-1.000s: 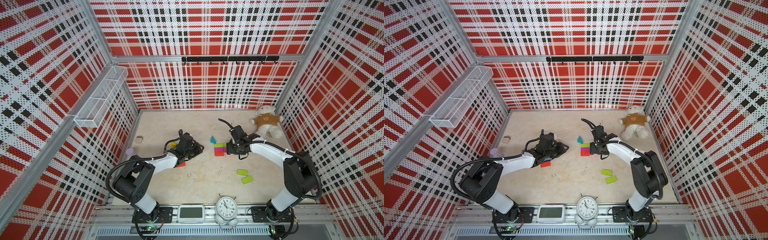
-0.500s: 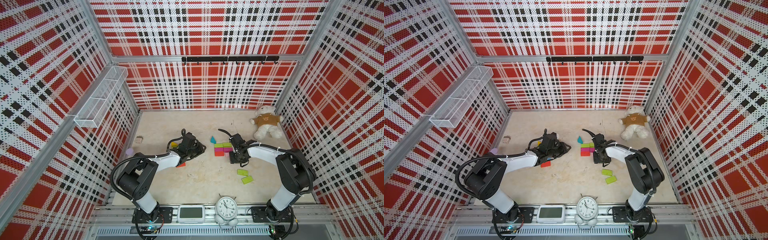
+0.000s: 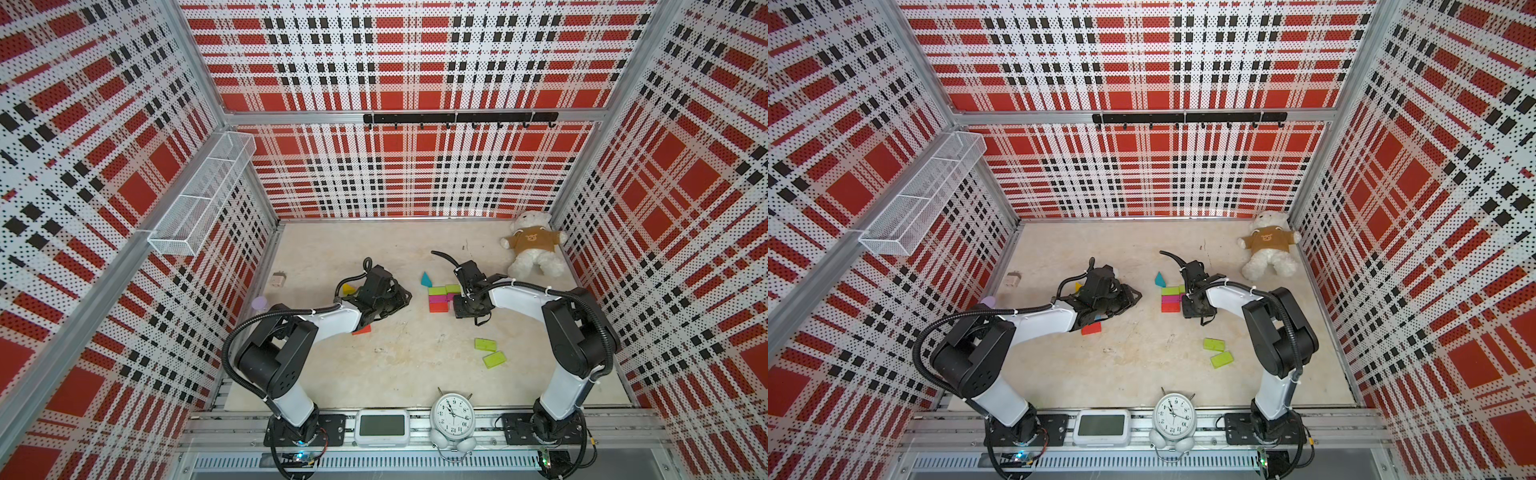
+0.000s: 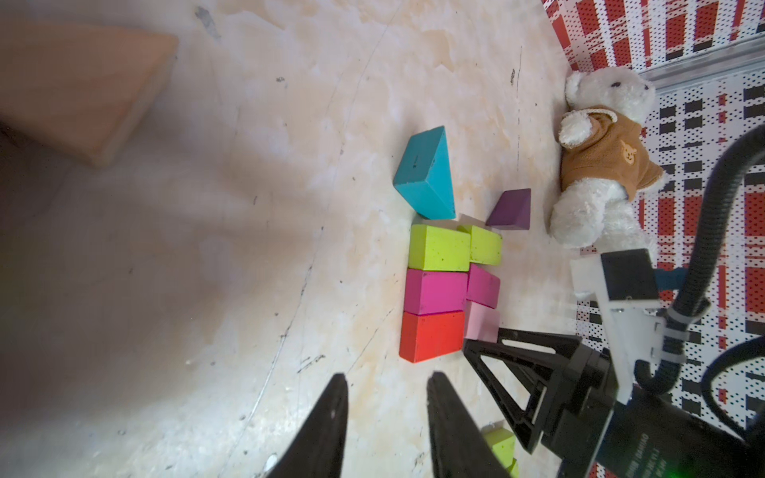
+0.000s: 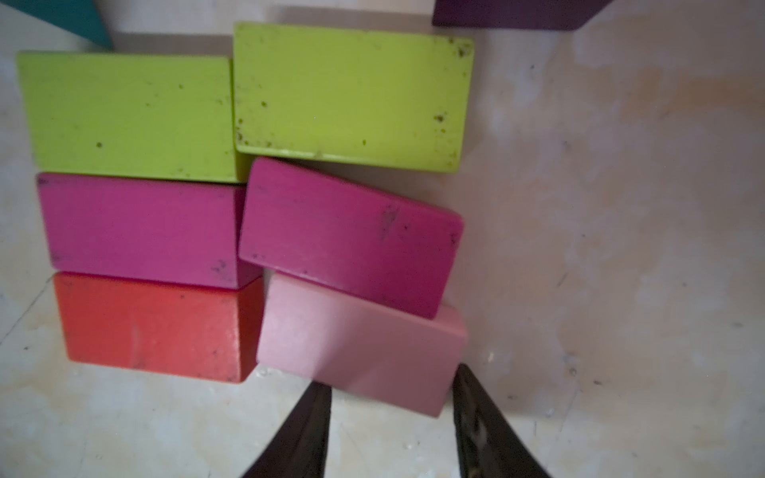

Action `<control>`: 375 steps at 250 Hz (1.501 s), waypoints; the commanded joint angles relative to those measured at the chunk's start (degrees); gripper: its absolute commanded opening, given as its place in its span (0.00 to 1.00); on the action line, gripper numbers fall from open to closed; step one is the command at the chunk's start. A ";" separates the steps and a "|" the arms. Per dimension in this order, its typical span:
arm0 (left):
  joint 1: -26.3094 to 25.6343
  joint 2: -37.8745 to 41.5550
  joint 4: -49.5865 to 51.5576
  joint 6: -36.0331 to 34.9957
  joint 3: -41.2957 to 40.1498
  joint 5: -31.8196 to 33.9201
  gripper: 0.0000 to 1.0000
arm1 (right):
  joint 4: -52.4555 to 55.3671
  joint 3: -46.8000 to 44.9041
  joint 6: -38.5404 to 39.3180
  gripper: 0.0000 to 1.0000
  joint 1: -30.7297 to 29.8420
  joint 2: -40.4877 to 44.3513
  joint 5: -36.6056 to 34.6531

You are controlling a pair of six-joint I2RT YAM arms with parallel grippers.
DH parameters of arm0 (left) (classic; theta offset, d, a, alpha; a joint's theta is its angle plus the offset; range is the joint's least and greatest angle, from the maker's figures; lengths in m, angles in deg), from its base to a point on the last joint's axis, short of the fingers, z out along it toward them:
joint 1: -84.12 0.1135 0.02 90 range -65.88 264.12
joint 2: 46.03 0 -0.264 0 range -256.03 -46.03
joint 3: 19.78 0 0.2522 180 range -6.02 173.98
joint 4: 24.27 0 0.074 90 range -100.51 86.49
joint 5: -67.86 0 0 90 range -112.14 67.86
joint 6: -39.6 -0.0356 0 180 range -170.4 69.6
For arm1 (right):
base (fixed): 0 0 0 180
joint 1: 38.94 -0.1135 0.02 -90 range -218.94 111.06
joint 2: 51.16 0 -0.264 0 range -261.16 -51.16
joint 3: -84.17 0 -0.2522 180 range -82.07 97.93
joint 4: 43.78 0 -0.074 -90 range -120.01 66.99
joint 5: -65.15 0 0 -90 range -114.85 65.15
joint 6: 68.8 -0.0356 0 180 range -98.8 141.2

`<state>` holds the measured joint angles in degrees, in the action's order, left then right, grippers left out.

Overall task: Assemble a carrot with building blocks
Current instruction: Assemble the building block at the center of the board, then adjust the building block at the center of the board.

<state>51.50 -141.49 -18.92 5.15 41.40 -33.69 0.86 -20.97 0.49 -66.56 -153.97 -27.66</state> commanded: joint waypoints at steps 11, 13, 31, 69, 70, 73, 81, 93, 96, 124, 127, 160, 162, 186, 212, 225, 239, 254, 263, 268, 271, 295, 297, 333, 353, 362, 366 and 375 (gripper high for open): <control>-0.14 -0.53 0.17 0.79 1.63 0.92 0.36 | -0.90 0.13 1.63 0.48 0.11 -2.57 2.06; -0.11 -0.52 0.17 0.72 1.63 0.92 0.36 | -0.90 0.11 1.68 0.48 0.13 -2.57 2.03; -0.14 -0.50 0.19 0.79 1.50 1.00 0.36 | -0.73 0.11 2.19 0.48 0.11 -2.57 1.97; -0.16 -0.78 0.14 0.76 1.54 0.83 0.36 | 0.05 -0.46 2.78 0.48 0.11 -1.26 1.87; -0.16 -0.78 0.14 0.77 1.54 0.78 0.36 | 0.06 -0.46 2.78 0.48 0.11 -1.21 1.86; -0.16 -0.86 0.15 0.79 1.55 0.74 0.36 | 0.14 -0.58 2.78 0.48 0.11 -0.91 1.84; -0.16 -0.96 0.15 0.71 1.69 0.63 0.36 | 0.31 -1.09 2.57 0.48 0.20 -0.12 1.76; -0.11 -1.13 0.19 0.70 1.73 0.57 0.36 | 0.74 -1.60 2.26 0.49 0.11 1.36 1.88; -0.10 -1.21 0.21 0.70 1.79 0.57 0.36 | 0.88 -1.74 2.18 0.49 0.23 1.86 1.85; -0.19 -2.17 0.23 0.70 2.45 -0.09 0.36 | 2.47 -2.81 1.28 0.52 0.91 5.67 2.06; -0.21 -2.30 0.23 0.70 2.47 -0.20 0.36 | 2.64 -2.94 1.09 0.52 1.09 6.09 2.07; -0.66 -3.73 0.49 0.71 3.78 -0.34 0.35 | 3.41 -3.97 -1.18 0.52 4.99 8.85 3.57; -0.75 -3.83 0.56 0.70 3.92 -0.39 0.35 | 3.41 -4.04 -1.33 0.51 5.24 8.96 3.66; -1.33 -5.06 1.15 0.61 5.16 -0.16 0.35 | 3.09 -3.89 -1.65 0.51 6.72 8.36 3.24; -2.07 -6.63 2.38 0.43 6.64 0.24 0.34 | 3.11 -2.52 -1.68 0.51 7.28 5.72 2.31; -2.47 -7.42 2.76 0.42 7.22 0.44 0.33 | 3.24 -1.87 -1.96 0.51 7.63 4.35 2.00; -2.79 -8.14 3.03 0.30 7.92 0.55 0.33 | 2.90 -1.46 -2.20 0.51 7.99 3.24 1.56; -3.13 -8.83 3.22 0.35 8.57 0.72 0.33 | 2.38 -1.23 -2.55 0.51 8.19 2.40 1.17; -3.24 -9.28 3.37 0.35 8.90 0.81 0.33 | 2.32 -1.06 -2.51 0.51 8.28 2.03 0.82; -3.31 -9.54 3.39 0.35 9.08 0.74 0.33 | 2.18 -0.86 -2.49 0.51 8.24 1.82 0.67; -3.32 -9.64 3.39 0.35 9.20 0.71 0.33 | 2.15 -0.76 -2.49 0.51 8.20 1.69 0.69; -3.39 -10.64 3.39 0.35 9.96 0.58 0.32 | 1.75 -0.26 -2.42 0.51 8.23 0.97 0.65; -3.41 -10.74 3.39 0.35 10.06 0.57 0.32 | 1.67 -0.21 -2.41 0.51 8.22 0.92 0.73; -3.55 -11.65 3.39 0.26 10.85 0.18 0.32 | 1.88 0.84 -1.87 0.51 8.24 -0.09 0.14; -3.57 -11.96 3.39 0.17 11.15 0.17 0.32 | 2.00 1.26 -1.35 0.51 8.28 -0.29 -0.47; -3.55 -12.19 3.39 0.04 11.42 0.06 0.32 | 2.27 1.54 -1.18 0.51 8.27 -0.54 -0.97; -3.61 -12.33 3.39 0.08 11.47 -0.02 0.32 | 2.31 1.58 -1.10 0.51 8.27 -0.51 -1.15; -3.61 -12.61 3.39 0.08 11.77 -0.18 0.32 | 2.35 1.82 -0.91 0.51 8.30 -0.64 -1.31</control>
<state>48.33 -152.51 -15.77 5.13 51.06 -33.76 3.42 -20.80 -1.12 -58.45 -153.29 -27.07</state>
